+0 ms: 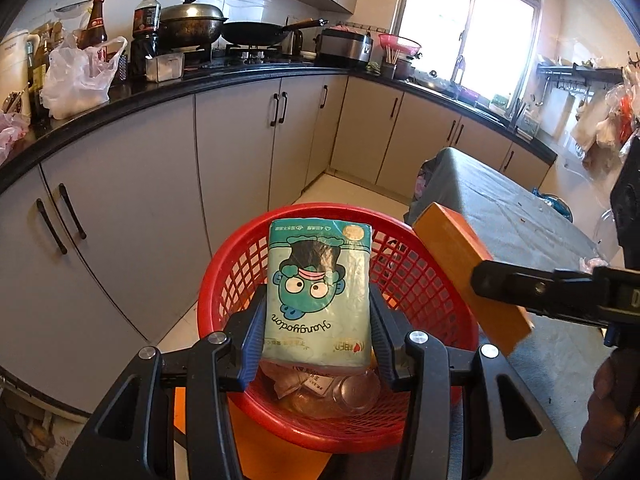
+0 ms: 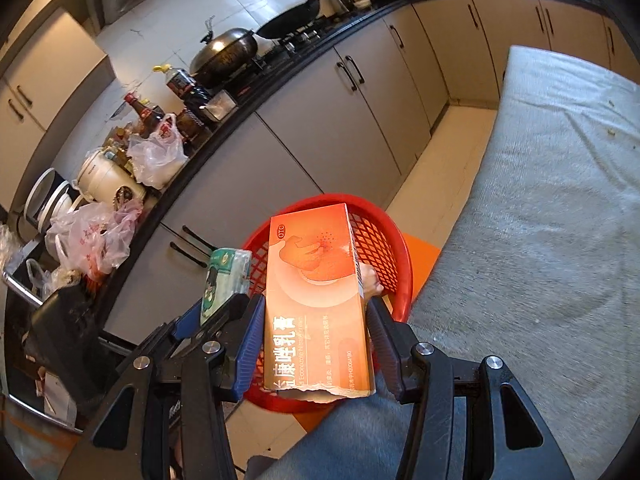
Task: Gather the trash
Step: 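Open the left tool to drop the snack pack while the right tool drops the orange box, then move both tools back to the table toward the remaining items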
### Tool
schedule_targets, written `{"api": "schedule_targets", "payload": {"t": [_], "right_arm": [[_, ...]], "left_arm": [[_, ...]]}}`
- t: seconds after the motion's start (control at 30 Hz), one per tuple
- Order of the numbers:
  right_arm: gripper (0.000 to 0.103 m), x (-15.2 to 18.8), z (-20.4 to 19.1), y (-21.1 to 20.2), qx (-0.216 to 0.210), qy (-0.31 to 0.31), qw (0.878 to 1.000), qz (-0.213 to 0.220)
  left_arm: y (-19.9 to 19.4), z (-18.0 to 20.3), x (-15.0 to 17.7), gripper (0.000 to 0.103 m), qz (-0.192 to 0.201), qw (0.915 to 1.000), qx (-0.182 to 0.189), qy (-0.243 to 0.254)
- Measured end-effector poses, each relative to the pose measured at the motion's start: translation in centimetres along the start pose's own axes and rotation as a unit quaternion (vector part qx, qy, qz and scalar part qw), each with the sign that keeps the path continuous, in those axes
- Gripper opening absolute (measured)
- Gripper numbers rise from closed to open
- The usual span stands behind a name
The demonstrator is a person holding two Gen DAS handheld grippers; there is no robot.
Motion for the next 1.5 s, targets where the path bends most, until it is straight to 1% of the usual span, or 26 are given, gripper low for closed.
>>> {"api": "schedule_targets", "payload": {"t": [0.27,0.43,0.5,0.57,0.6,0.8,1.0,1.23,1.5], "right_arm": [[0.057,-0.2,0.6,2.0,0.012,0.014,1.0,-0.011],[0.058,-0.3,0.5,2.5,0.012,0.014,1.0,-0.014],[0.058,-0.3,0.4,2.4,0.01,0.011,1.0,-0.014],[0.058,-0.3,0.3,2.1,0.008,0.009,1.0,-0.012],[0.058,-0.3,0.3,2.0,0.008,0.008,1.0,-0.01],[0.058,-0.6,0.3,-0.2,0.007,0.005,1.0,0.012],[0.058,-0.6,1.7,-3.2,0.014,0.015,0.999,0.034],[0.058,-0.2,4.8,-6.9,0.025,0.038,0.997,0.058],[0.058,0.6,8.9,-11.9,0.046,0.053,0.994,0.083]], "left_arm": [[1.0,-0.7,0.2,0.046,-0.01,1.0,-0.001,-0.003],[1.2,-0.9,0.3,0.049,-0.01,0.9999,0.002,-0.004],[1.2,-0.9,0.3,0.052,-0.011,0.9999,0.003,-0.007],[1.1,-0.9,0.3,0.056,-0.01,0.9999,0.004,-0.009],[1.0,-0.9,0.3,0.057,-0.009,0.9999,0.004,-0.009],[0.3,-0.5,0.2,0.057,-0.005,0.9999,0.004,-0.009],[-0.7,0.7,0.0,0.058,0.003,1.0,0.009,0.001],[-1.8,4.0,0.1,0.061,0.009,0.9992,0.026,0.029],[-2.6,9.7,1.2,0.064,0.001,0.9954,0.056,0.078]]}}
Point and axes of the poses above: each gripper's, at about its wrist camera, not at the fingertips, and y roughly the way its jaws point, z to its right, x to its underside, the point moved 2 cm from there along y, roughly the way its jaws point, and after that the axes turned 8 degrees about z, right-handed, at the moved point
